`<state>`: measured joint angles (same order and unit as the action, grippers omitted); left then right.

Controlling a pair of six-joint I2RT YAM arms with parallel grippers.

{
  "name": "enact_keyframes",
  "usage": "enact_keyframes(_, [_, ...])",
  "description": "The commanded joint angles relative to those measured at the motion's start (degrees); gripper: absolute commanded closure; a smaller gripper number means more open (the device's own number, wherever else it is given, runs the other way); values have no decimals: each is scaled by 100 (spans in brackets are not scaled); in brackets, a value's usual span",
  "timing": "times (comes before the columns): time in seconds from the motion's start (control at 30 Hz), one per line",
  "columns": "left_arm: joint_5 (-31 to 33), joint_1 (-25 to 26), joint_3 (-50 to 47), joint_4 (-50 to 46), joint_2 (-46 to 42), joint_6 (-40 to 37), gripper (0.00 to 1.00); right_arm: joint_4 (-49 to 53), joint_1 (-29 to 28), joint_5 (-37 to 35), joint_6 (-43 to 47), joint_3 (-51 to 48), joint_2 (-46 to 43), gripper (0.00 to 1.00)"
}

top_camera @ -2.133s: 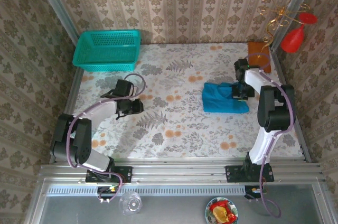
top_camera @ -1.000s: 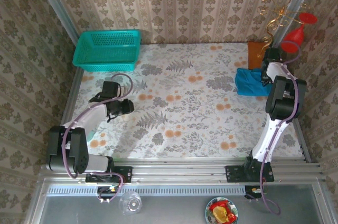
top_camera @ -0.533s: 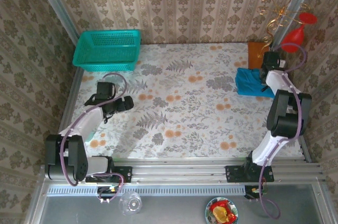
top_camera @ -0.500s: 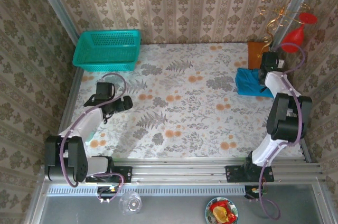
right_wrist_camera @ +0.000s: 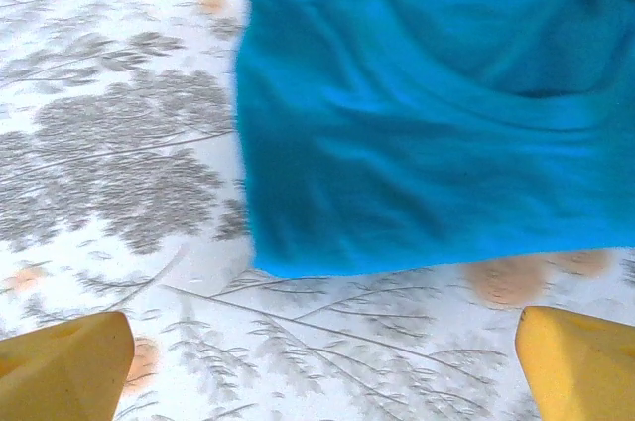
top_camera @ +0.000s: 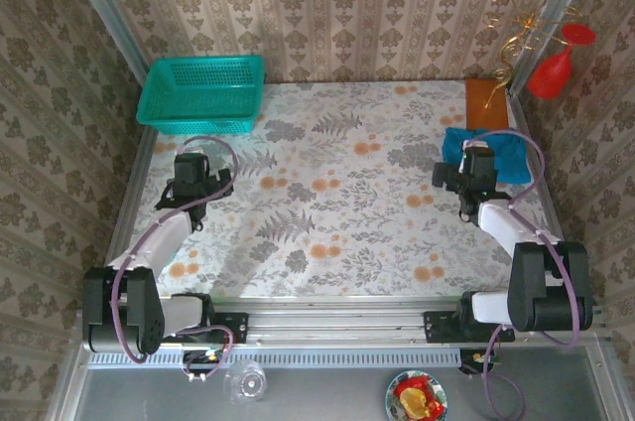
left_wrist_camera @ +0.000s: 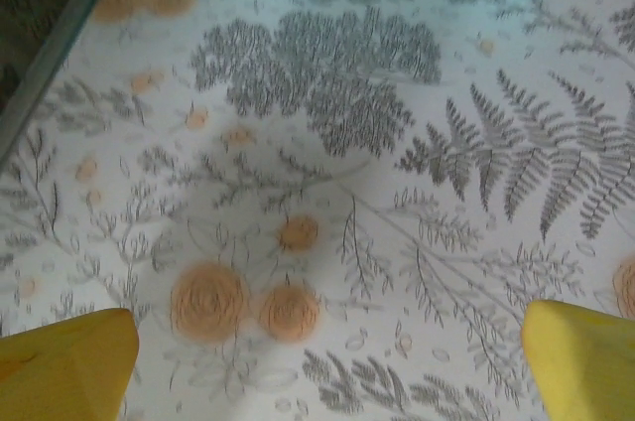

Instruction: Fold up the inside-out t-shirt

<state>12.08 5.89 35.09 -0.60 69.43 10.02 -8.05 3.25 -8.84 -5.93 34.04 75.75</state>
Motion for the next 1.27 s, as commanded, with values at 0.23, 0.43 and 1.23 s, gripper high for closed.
enact_keyframes(0.23, [-1035,-431,-812,3550,1120,-1112,0,-3427,-152,366,15,-972,644,0])
enact_keyframes(0.43, [-1805,-705,-1330,5178,1655,-1301,0,-4174,-313,512,268,-1117,1187,0])
enact_keyframes(1.23, [-1038,-361,-1336,5466,1979,-1525,0,-4079,-387,588,413,-1061,1190,0])
